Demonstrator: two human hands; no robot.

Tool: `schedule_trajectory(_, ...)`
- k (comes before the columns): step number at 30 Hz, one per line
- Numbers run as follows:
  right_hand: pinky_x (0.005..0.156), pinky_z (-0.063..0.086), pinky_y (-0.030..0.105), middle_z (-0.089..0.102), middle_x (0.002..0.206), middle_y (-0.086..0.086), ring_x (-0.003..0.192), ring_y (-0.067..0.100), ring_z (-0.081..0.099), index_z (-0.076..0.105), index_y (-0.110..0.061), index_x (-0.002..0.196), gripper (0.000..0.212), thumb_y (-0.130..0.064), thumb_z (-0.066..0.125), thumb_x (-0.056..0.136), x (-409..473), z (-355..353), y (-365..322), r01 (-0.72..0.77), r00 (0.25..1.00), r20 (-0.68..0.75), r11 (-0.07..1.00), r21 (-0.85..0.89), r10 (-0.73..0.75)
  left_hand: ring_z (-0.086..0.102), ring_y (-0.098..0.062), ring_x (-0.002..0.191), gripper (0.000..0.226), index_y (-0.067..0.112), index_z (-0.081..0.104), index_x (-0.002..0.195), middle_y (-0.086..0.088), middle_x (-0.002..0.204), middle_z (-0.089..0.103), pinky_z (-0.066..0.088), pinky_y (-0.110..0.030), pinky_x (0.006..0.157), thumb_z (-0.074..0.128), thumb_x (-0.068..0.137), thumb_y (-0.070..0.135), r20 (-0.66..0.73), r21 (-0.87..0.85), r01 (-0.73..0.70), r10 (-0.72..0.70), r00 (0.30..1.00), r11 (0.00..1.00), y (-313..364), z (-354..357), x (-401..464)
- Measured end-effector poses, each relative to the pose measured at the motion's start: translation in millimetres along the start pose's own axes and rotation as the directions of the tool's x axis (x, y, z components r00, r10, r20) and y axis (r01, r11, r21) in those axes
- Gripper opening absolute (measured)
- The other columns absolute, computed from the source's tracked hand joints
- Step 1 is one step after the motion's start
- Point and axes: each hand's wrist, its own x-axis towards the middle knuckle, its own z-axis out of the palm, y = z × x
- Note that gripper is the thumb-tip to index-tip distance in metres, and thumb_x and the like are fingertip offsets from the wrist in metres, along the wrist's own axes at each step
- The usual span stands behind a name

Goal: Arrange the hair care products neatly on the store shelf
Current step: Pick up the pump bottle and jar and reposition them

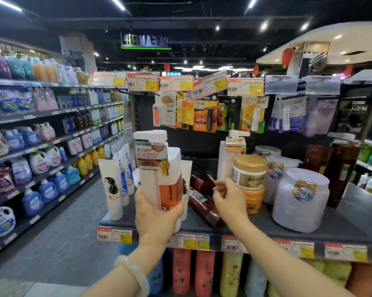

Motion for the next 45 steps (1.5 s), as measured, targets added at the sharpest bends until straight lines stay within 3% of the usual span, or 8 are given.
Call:
schedule_trajectory(9, 0.061, 0.037, 0.011, 0.054, 0.079, -0.013, 0.073, 0.003, 0.052, 0.056, -0.017, 0.094, 0.013, -0.007, 0.057, 0.086, 0, -44, 26, -0.096, 0.993, -0.066, 0.991, 0.095, 0.102, 0.056, -0.017, 0.099, 0.079, 0.028, 0.038, 0.118, 0.008, 0.105, 0.058, 0.044, -0.031, 0.090, 0.084, 0.054, 0.030, 0.070, -0.054, 0.029, -0.025, 0.997, 0.998, 19, 47, -35)
schedule_trajectory(14, 0.078, 0.049, 0.028, 0.059, 0.096, 0.000, 0.090, 0.015, 0.057, 0.055, -0.013, 0.104, 0.018, -0.007, 0.055, 0.087, 4, -79, 39, -0.145, 0.988, -0.031, 0.985, 0.094, 0.148, 0.056, -0.014, 0.097, 0.078, 0.027, 0.038, 0.116, 0.010, 0.103, 0.057, 0.042, -0.027, 0.085, 0.084, 0.053, 0.032, 0.100, -0.054, 0.018, -0.013, 0.995, 0.998, 32, 93, -55)
schedule_trajectory(18, 0.079, 0.045, 0.021, 0.059, 0.106, 0.000, 0.099, 0.013, 0.056, 0.053, -0.013, 0.115, 0.026, -0.007, 0.053, 0.090, 10, -108, 50, -0.153, 0.988, 0.032, 0.982, 0.109, 0.150, 0.056, -0.016, 0.098, 0.080, 0.024, 0.037, 0.119, 0.006, 0.107, 0.058, 0.042, -0.027, 0.082, 0.083, 0.054, 0.037, 0.116, -0.010, 0.014, -0.013, 0.993, 1.000, 35, 126, -65)
schedule_trajectory(23, 0.095, 0.045, 0.027, 0.055, 0.121, -0.002, 0.116, 0.014, 0.052, 0.044, -0.018, 0.126, 0.042, -0.007, 0.057, 0.088, 22, -111, 45, -0.091, 0.990, 0.115, 0.989, 0.118, 0.078, 0.048, -0.012, 0.093, 0.083, 0.023, 0.035, 0.123, 0.009, 0.104, 0.051, 0.037, -0.026, 0.082, 0.083, 0.057, 0.034, 0.073, 0.010, 0.022, -0.023, 0.997, 1.000, 39, 139, -66)
schedule_trajectory(26, 0.107, 0.034, 0.034, 0.039, 0.140, 0.003, 0.131, 0.018, 0.037, 0.030, -0.018, 0.139, 0.064, -0.009, 0.061, 0.085, 38, -101, 34, -0.032, 0.997, 0.071, 0.999, 0.043, 0.029, 0.049, -0.013, 0.096, 0.082, 0.024, 0.035, 0.122, 0.009, 0.105, 0.051, 0.040, -0.029, 0.086, 0.083, 0.056, 0.034, 0.022, 0.023, 0.004, -0.004, 1.000, 1.000, 39, 134, -56)
schedule_trajectory(29, 0.114, 0.024, 0.039, 0.021, 0.152, 0.008, 0.141, 0.024, 0.021, 0.011, -0.016, 0.146, 0.090, -0.019, 0.071, 0.079, 62, -88, 25, -0.122, 0.992, 0.026, 0.991, -0.050, 0.123, 0.054, -0.016, 0.100, 0.081, 0.028, 0.034, 0.119, 0.007, 0.107, 0.055, 0.044, -0.033, 0.090, 0.082, 0.053, 0.034, 0.008, 0.032, -0.006, 0.005, 1.000, 0.999, 31, 127, -43)
schedule_trajectory(38, 0.105, 0.035, 0.050, 0.030, 0.148, 0.014, 0.136, 0.033, 0.030, 0.005, -0.026, 0.145, 0.118, -0.038, 0.084, 0.059, 98, -60, 34, -0.280, 0.957, -0.101, 0.955, -0.097, 0.271, 0.052, -0.018, 0.108, 0.089, 0.027, 0.030, 0.126, 0.006, 0.113, 0.054, 0.041, -0.031, 0.091, 0.084, 0.055, 0.033, 0.062, 0.014, 0.015, -0.016, 0.998, 1.000, 13, 117, -26)
schedule_trajectory(45, 0.100, 0.038, 0.039, 0.039, 0.142, 0.010, 0.130, 0.026, 0.038, 0.010, -0.022, 0.145, 0.116, -0.040, 0.084, 0.058, 87, -92, -1, -0.057, 0.987, -0.154, 0.998, 0.001, 0.056, 0.053, -0.020, 0.105, 0.083, 0.026, 0.032, 0.119, 0.003, 0.111, 0.053, 0.045, -0.036, 0.091, 0.083, 0.054, 0.032, 0.107, 0.022, -0.013, 0.011, 0.994, 1.000, 14, 126, -23)
